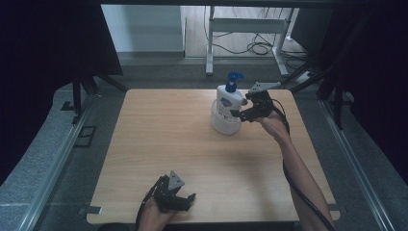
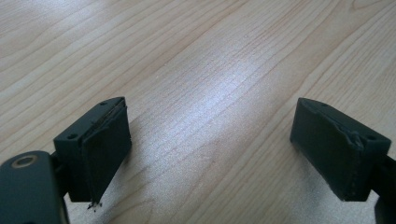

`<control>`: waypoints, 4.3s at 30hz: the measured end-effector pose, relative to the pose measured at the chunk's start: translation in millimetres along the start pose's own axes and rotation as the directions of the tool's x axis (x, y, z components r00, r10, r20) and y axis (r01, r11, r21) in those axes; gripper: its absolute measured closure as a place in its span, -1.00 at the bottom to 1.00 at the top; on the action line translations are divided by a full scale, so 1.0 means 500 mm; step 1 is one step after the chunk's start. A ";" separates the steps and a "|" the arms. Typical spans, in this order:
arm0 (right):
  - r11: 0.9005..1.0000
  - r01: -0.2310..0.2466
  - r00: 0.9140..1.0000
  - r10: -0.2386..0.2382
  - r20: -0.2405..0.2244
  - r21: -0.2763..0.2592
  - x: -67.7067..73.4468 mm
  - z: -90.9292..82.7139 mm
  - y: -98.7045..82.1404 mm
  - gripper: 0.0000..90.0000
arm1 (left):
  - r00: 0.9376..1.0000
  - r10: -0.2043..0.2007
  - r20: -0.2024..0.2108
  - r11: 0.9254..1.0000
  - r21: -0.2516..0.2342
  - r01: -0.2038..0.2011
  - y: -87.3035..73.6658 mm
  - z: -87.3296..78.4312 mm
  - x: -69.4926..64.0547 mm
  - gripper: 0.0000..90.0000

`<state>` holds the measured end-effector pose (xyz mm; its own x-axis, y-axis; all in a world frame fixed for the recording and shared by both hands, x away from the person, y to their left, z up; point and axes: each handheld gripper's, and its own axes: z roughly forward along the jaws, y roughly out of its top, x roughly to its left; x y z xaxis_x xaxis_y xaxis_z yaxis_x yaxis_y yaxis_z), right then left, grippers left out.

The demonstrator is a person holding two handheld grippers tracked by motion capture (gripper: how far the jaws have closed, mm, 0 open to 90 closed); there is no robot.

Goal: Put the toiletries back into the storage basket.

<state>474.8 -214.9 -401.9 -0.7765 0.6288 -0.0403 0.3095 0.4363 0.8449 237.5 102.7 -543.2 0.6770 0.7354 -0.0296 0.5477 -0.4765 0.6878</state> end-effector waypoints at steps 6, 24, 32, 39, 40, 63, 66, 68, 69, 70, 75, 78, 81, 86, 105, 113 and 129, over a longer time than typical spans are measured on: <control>1.000 0.001 1.000 -0.001 0.005 0.012 0.008 -0.012 -0.011 -0.96 | 1.000 0.001 -0.001 1.000 -0.001 -0.001 0.000 0.000 0.000 -0.74; 0.999 -0.004 1.000 0.003 0.012 0.042 0.036 -0.051 -0.050 -0.91 | 1.000 -0.003 0.000 1.000 -0.002 0.003 0.000 0.001 -0.001 -0.74; 0.999 0.003 1.000 -0.003 0.004 0.048 0.055 -0.071 -0.072 -0.90 | 1.000 -0.003 -0.001 1.000 -0.001 0.003 0.000 0.001 -0.001 -0.74; 0.999 0.003 1.000 -0.003 -0.006 0.045 0.071 -0.085 -0.094 -0.89 | 1.000 -0.003 -0.001 1.000 0.000 0.003 0.000 0.000 -0.001 -0.74; 0.999 0.004 1.000 -0.004 -0.007 0.047 0.073 -0.086 -0.098 -0.88 | 1.000 -0.003 -0.001 1.000 0.000 0.003 0.000 0.000 -0.001 -0.74; 0.997 0.011 1.000 -0.010 -0.002 0.082 0.107 -0.145 -0.175 -0.90 | 1.000 -0.003 -0.001 1.000 -0.001 0.003 0.000 0.000 -0.001 -0.74; 0.996 0.013 1.000 -0.014 0.001 0.091 0.114 -0.151 -0.185 -0.92 | 1.000 -0.003 -0.001 1.000 -0.001 0.003 0.000 0.000 -0.001 -0.74; 0.995 0.017 1.000 -0.017 0.005 0.097 0.118 -0.155 -0.192 -0.93 | 1.000 -0.003 -0.001 1.000 -0.001 0.003 0.000 0.000 -0.001 -0.74; 0.995 0.017 1.000 -0.018 0.006 0.101 0.119 -0.158 -0.196 -0.94 | 1.000 -0.003 -0.001 1.000 -0.001 0.003 0.000 0.000 -0.001 -0.74; 0.995 0.015 1.000 -0.016 0.007 0.103 0.121 -0.160 -0.199 -0.94 | 1.000 -0.003 -0.001 1.000 -0.001 0.003 0.000 0.000 -0.001 -0.74; 0.995 0.007 1.000 -0.008 0.008 0.103 0.128 -0.171 -0.221 -0.95 | 1.000 -0.005 -0.001 1.000 0.000 0.005 0.000 0.000 -0.001 -0.74; 0.994 0.006 1.000 -0.008 0.016 0.110 0.132 -0.178 -0.234 -0.95 | 1.000 -0.005 -0.001 1.000 -0.001 0.005 0.000 0.000 -0.001 -0.74; 0.994 0.003 1.000 -0.005 0.024 0.113 0.136 -0.185 -0.247 -0.95 | 1.000 -0.005 -0.001 1.000 0.000 0.005 0.000 0.000 -0.001 -0.74; 0.993 0.001 1.000 -0.004 0.031 0.120 0.145 -0.195 -0.269 -0.95 | 1.000 -0.009 -0.001 1.000 -0.003 0.009 0.000 0.001 -0.002 -0.74; 0.988 -0.023 1.000 0.020 0.024 0.150 0.182 -0.195 -0.355 -0.95 | 1.000 -0.007 -0.004 1.000 -0.003 0.007 0.001 0.001 -0.002 -0.74; 0.983 -0.044 0.999 0.044 0.002 0.177 0.201 -0.183 -0.385 -0.97 | 1.000 -0.007 -0.004 1.000 -0.003 0.007 0.001 0.001 -0.002 -0.74; 0.972 -0.032 0.999 0.037 -0.016 0.233 0.222 -0.155 -0.421 -1.00 | 1.000 -0.007 -0.007 1.000 0.000 0.007 0.001 0.000 -0.003 -0.74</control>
<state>280.9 -286.8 -542.8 -0.7734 0.6340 0.0000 0.4539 0.5538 0.6980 236.9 101.5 -543.0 0.6695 0.7423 -0.0296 0.5525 -0.4710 0.6877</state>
